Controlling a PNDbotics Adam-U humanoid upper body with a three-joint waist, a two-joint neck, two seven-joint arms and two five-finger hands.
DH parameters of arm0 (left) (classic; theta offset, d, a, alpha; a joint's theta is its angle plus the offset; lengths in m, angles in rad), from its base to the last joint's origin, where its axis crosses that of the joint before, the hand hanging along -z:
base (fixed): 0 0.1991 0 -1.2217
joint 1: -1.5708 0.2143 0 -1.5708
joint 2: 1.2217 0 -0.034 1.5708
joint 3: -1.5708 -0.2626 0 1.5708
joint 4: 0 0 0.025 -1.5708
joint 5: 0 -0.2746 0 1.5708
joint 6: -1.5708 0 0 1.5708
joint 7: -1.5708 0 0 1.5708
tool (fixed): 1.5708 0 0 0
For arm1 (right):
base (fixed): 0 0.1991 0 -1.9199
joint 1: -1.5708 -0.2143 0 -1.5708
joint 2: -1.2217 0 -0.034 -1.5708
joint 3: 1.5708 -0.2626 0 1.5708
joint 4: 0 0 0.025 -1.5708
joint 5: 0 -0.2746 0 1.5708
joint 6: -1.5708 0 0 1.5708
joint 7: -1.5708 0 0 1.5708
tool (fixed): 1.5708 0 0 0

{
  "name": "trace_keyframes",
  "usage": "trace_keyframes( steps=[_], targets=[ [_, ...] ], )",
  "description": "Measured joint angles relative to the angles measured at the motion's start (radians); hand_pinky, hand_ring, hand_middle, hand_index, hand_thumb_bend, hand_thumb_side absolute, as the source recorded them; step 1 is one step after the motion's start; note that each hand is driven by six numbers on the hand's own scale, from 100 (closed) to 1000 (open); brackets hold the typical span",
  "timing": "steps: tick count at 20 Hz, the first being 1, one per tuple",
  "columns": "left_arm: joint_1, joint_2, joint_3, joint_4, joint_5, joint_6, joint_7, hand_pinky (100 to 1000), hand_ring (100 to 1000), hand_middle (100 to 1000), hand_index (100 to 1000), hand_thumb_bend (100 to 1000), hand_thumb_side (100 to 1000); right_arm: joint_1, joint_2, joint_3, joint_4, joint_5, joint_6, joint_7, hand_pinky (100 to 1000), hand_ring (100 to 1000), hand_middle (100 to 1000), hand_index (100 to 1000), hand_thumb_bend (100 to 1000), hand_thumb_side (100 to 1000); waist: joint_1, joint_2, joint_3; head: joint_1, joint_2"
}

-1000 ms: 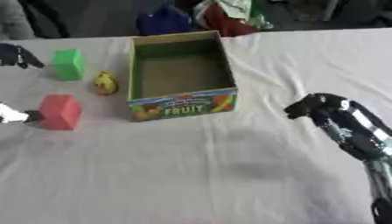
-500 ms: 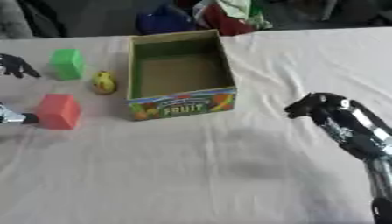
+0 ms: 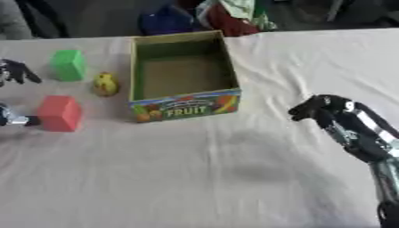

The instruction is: Pick up objects on the table and place them in the box.

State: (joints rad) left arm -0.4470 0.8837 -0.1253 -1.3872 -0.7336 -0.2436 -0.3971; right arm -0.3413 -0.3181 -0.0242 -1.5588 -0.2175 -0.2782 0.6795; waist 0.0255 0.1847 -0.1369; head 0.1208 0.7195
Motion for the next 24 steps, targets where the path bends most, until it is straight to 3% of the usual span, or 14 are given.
trace_keyframes(
  steps=[15,21,24],
  targets=[
    [-0.088,-0.08,-0.026,0.155,-0.064,-0.034,-0.008,704,696,720,833,559,547,0.004,0.0,0.0,0.005,0.0,0.0,0.0,729,745,592,662,100,563,-0.002,-0.001,-0.007,0.001,0.0],
    [-0.109,-0.109,-0.031,0.211,-0.06,-0.055,-0.028,693,637,660,810,500,541,0.005,0.0,0.0,0.005,0.0,0.0,0.001,729,745,592,662,100,564,-0.003,-0.002,-0.01,0.0,0.0],
    [-0.11,-0.119,-0.031,0.226,-0.059,-0.06,-0.034,669,580,589,780,457,501,0.007,0.0,0.0,0.005,0.0,0.0,0.001,729,745,592,662,100,564,-0.003,-0.002,-0.011,0.0,0.0]
  ],
)
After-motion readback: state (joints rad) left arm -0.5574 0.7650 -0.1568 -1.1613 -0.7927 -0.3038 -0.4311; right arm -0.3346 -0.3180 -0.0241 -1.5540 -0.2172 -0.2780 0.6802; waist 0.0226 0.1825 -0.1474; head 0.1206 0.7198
